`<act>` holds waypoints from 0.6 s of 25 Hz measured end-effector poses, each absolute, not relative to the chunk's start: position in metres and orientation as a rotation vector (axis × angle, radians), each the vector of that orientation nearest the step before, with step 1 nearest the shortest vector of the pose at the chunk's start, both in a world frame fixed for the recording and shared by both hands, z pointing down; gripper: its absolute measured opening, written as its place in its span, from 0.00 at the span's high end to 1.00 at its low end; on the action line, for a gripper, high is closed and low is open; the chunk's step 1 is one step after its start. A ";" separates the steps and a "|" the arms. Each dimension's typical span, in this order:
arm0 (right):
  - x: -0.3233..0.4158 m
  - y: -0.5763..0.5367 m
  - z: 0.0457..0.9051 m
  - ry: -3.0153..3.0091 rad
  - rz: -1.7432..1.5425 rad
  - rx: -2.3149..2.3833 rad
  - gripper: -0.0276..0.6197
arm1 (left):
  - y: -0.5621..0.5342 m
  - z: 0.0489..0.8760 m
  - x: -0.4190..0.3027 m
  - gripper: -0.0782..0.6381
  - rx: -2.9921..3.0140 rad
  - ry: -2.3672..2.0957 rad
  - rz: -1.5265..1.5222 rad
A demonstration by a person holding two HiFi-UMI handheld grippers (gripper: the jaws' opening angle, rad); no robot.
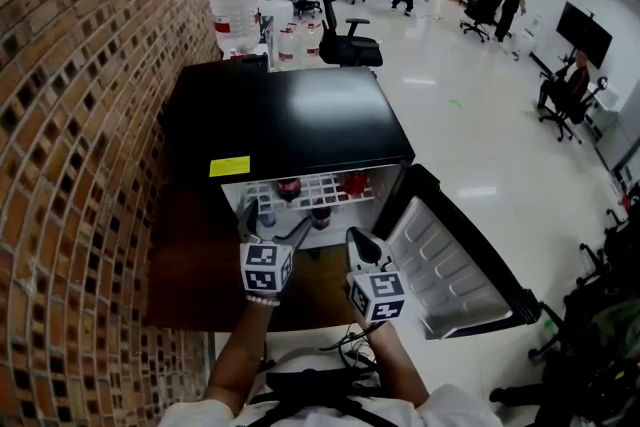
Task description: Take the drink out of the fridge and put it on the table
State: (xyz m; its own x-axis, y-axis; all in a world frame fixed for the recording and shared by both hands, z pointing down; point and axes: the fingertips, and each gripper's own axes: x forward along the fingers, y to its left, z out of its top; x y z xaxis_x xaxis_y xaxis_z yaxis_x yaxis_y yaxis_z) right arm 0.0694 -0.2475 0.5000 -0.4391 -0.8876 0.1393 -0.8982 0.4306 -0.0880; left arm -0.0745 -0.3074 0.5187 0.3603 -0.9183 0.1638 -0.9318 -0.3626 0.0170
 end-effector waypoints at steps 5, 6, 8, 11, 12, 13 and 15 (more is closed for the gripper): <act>0.069 -0.253 0.499 -2.599 0.220 1.617 0.94 | -0.338 0.529 -0.078 0.15 2.474 -1.716 0.208; 0.068 -0.254 0.499 -2.601 0.217 1.614 0.94 | -0.343 0.531 -0.078 0.15 2.471 -1.720 0.214; 0.067 -0.256 0.498 -2.604 0.212 1.607 0.94 | -0.354 0.533 -0.079 0.15 2.463 -1.727 0.222; 0.068 -0.259 0.498 -2.604 0.210 1.605 0.94 | -0.369 0.537 -0.080 0.15 2.450 -1.732 0.229; 0.069 -0.261 0.498 -2.604 0.210 1.607 0.94 | -0.373 0.537 -0.080 0.15 2.446 -1.733 0.230; 0.070 -0.262 0.498 -2.604 0.209 1.608 0.94 | -0.378 0.538 -0.080 0.15 2.442 -1.735 0.229; 0.071 -0.265 0.496 -2.605 0.206 1.610 0.94 | -0.385 0.539 -0.080 0.15 2.438 -1.736 0.228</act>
State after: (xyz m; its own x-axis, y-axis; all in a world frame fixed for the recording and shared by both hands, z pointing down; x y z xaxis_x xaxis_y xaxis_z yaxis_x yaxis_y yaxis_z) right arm 0.0707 -0.2645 0.4963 -0.4481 -0.8843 0.1316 -0.8940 0.4417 -0.0759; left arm -0.0801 -0.3850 0.5385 0.3229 -0.9242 0.2040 -0.9455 -0.3246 0.0261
